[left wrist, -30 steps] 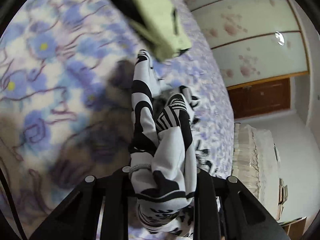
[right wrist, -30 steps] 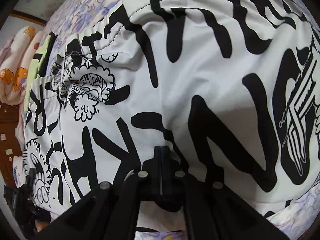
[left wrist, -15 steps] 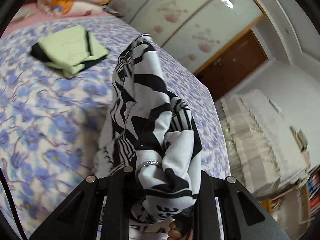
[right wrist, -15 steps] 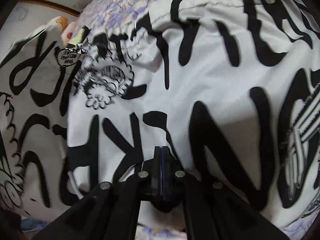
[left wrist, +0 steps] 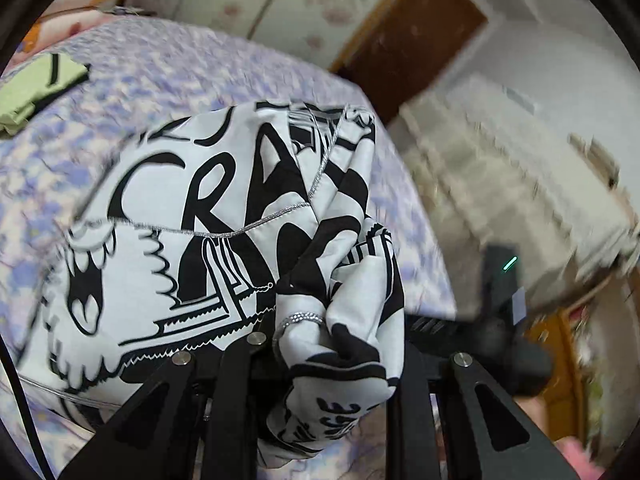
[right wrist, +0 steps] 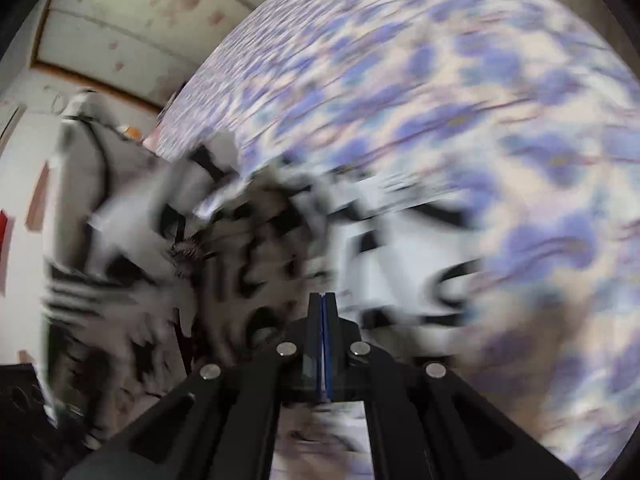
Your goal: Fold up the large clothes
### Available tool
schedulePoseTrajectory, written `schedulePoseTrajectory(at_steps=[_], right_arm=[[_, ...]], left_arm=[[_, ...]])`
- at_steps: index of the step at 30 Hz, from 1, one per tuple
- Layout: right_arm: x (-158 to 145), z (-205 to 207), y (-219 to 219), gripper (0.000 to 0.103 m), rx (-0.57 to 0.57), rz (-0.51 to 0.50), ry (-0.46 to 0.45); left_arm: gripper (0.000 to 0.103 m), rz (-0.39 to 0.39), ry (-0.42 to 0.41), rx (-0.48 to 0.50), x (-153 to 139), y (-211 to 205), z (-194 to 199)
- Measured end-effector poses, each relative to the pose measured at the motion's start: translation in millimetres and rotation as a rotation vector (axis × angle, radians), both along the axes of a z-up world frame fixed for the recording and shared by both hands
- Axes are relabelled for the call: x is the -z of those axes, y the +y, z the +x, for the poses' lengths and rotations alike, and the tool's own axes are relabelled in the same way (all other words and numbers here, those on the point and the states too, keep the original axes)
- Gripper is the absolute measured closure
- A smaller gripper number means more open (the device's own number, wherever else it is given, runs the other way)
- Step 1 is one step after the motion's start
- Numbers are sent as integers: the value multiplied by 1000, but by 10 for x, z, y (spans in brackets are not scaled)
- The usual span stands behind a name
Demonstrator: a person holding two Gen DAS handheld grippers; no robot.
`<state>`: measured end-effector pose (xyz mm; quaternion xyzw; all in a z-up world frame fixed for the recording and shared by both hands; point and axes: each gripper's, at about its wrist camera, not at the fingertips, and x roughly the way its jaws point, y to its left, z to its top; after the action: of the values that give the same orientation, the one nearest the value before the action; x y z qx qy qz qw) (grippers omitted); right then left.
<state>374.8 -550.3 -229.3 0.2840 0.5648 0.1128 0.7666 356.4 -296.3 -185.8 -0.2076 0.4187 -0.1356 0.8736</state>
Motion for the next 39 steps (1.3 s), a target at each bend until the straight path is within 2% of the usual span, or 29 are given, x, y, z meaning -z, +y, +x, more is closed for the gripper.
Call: schedulePoseTrajectory(at_steps=[3, 6, 9, 10, 12, 14, 16, 21, 27, 29, 31, 32, 33, 36, 39], right_arm=[[34, -62, -409, 103, 32, -58, 8], [105, -183, -724, 103, 75, -47, 23], [157, -296, -845, 103, 91, -19, 40], [164, -271, -714, 103, 92, -14, 45], [182, -318, -671, 103, 83, 4, 50], [175, -290, -621, 103, 72, 12, 49], [188, -166, -551, 103, 58, 21, 41], [58, -129, -362, 103, -6, 44, 39], [-129, -183, -18, 103, -111, 95, 64], [-136, -212, 125, 103, -143, 100, 102], [-142, -241, 252, 89, -177, 93, 119], [-148, -258, 296, 68, -189, 87, 120], [-159, -266, 370, 53, -206, 75, 120], [-195, -273, 526, 52, -245, 26, 114], [-191, -230, 729, 52, -309, -67, 118]], left_arm=[[84, 119, 56, 32, 321, -375, -28], [84, 222, 93, 62, 585, -574, -43], [82, 298, 125, 96, 718, -648, -37], [79, 314, 120, 100, 722, -657, -36], [62, 319, 107, 112, 654, -676, -52], [52, 307, 112, 130, 523, -748, -131], [49, 280, 121, 158, 394, -750, -182], [30, 252, 189, 203, 149, -650, -240], [16, 347, 218, 181, -252, -320, -328], [16, 397, 222, 149, -333, -128, -305], [16, 418, 232, 114, -386, 79, -275], [16, 420, 240, 94, -395, 195, -253], [16, 424, 257, 68, -396, 349, -228], [16, 428, 319, 28, -327, 691, -148], [16, 397, 363, -8, -238, 1026, -106]])
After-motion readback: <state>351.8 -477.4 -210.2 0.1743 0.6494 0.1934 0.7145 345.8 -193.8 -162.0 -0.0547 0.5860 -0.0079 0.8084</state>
